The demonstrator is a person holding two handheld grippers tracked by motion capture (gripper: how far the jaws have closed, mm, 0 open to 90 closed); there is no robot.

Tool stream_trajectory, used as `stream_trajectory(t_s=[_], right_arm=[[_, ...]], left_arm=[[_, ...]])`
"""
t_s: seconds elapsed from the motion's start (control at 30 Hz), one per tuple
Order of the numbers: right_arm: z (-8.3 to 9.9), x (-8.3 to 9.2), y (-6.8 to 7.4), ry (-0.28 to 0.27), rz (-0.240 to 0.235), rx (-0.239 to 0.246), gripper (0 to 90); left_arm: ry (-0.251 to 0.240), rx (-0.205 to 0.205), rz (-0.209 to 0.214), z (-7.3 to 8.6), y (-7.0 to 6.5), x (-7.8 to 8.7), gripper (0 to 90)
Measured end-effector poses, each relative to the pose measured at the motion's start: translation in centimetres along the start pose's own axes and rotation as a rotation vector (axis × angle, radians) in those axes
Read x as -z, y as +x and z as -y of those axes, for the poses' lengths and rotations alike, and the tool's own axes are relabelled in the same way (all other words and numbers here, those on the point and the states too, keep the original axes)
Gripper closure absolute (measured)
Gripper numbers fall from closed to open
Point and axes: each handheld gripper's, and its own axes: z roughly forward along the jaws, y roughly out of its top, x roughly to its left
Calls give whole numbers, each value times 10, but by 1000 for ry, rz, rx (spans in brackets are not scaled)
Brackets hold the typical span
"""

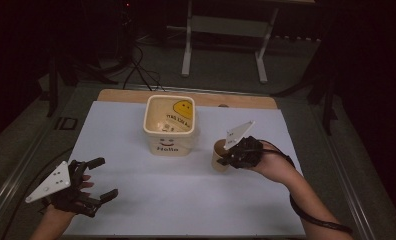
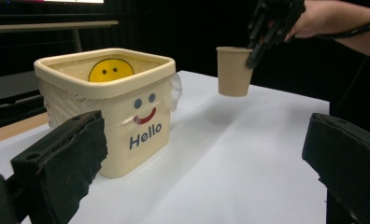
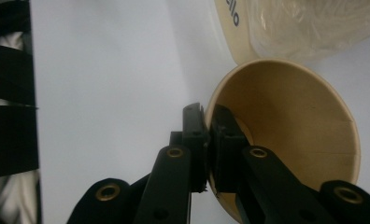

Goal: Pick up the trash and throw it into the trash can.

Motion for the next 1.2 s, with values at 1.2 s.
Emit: stream_trajectory(t_s=[1.2], right_arm=[[-106, 53, -34, 37, -14, 113, 861]], left_arm=[[6, 5, 6, 2, 2, 0, 8]])
